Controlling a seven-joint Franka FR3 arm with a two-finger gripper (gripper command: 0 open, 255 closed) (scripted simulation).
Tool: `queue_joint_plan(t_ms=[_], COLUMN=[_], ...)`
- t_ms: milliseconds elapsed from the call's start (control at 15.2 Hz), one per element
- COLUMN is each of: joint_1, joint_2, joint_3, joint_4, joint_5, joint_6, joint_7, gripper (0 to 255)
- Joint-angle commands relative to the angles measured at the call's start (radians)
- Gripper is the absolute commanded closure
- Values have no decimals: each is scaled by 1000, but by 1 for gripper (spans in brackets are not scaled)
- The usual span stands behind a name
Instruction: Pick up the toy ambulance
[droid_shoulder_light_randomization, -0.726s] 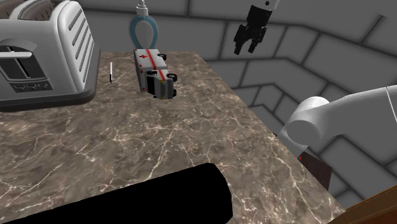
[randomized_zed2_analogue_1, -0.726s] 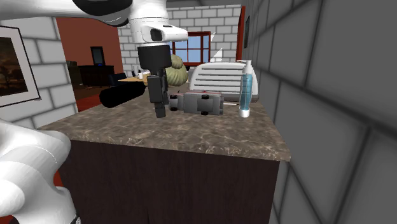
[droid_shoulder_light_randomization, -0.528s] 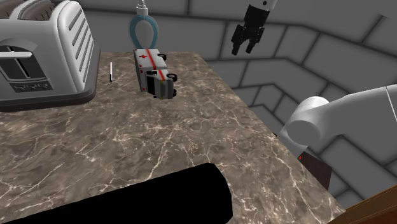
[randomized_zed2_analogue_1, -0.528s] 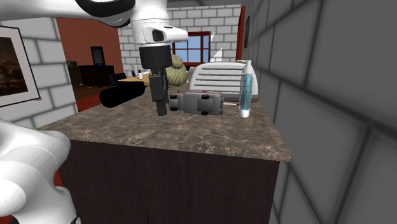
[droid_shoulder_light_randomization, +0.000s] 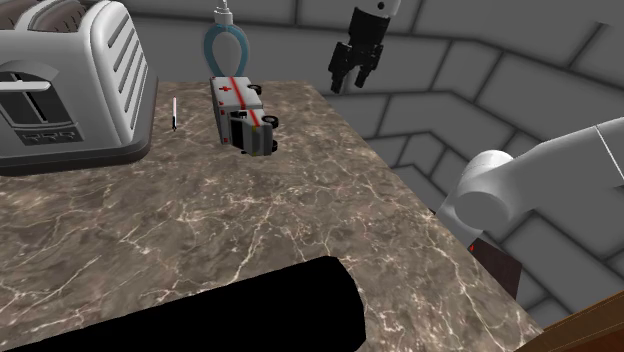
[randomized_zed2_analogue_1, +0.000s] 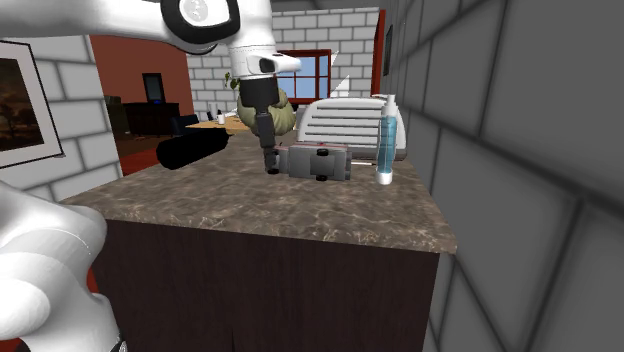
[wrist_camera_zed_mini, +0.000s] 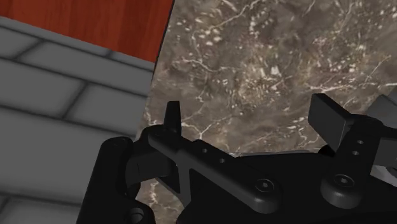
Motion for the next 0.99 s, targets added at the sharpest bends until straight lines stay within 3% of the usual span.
queue_joint_plan(t_ms=[0,462,924], joint_1=[18,68,106], joint_2=[31,160,317], joint_3=[38,168,303], joint_4=[20,115,246], joint_5=[12,26,-9], joint_6=[19,82,128], joint_7=[24,109,206], gripper=[0,0,0])
